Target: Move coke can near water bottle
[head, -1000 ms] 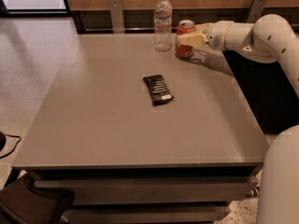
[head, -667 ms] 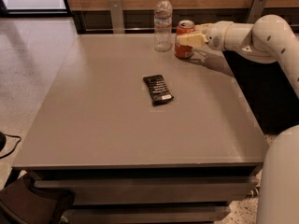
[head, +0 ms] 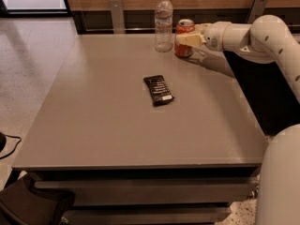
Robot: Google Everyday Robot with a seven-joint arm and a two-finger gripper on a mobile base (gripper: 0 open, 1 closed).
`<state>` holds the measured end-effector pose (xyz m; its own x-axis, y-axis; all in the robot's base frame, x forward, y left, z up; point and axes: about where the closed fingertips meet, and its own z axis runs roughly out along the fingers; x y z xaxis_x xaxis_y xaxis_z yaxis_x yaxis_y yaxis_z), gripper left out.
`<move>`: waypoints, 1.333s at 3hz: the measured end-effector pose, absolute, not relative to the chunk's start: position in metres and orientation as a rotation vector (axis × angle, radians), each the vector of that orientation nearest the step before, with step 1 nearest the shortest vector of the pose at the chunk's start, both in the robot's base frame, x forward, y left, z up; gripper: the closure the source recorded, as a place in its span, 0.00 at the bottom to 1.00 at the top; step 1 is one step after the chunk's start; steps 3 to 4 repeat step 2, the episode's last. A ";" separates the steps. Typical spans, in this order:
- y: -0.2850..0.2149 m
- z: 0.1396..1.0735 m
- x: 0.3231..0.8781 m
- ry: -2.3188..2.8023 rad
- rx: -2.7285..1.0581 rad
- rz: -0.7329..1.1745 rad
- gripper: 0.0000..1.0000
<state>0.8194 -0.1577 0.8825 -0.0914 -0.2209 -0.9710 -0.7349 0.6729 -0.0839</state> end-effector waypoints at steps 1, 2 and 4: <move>-0.153 0.881 0.820 1.646 -0.795 0.521 0.08; -0.151 0.880 0.821 1.646 -0.797 0.524 0.00; -0.151 0.880 0.821 1.646 -0.797 0.524 0.00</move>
Offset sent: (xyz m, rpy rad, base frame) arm 0.0005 0.0032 -0.0011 0.0009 0.0015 0.0042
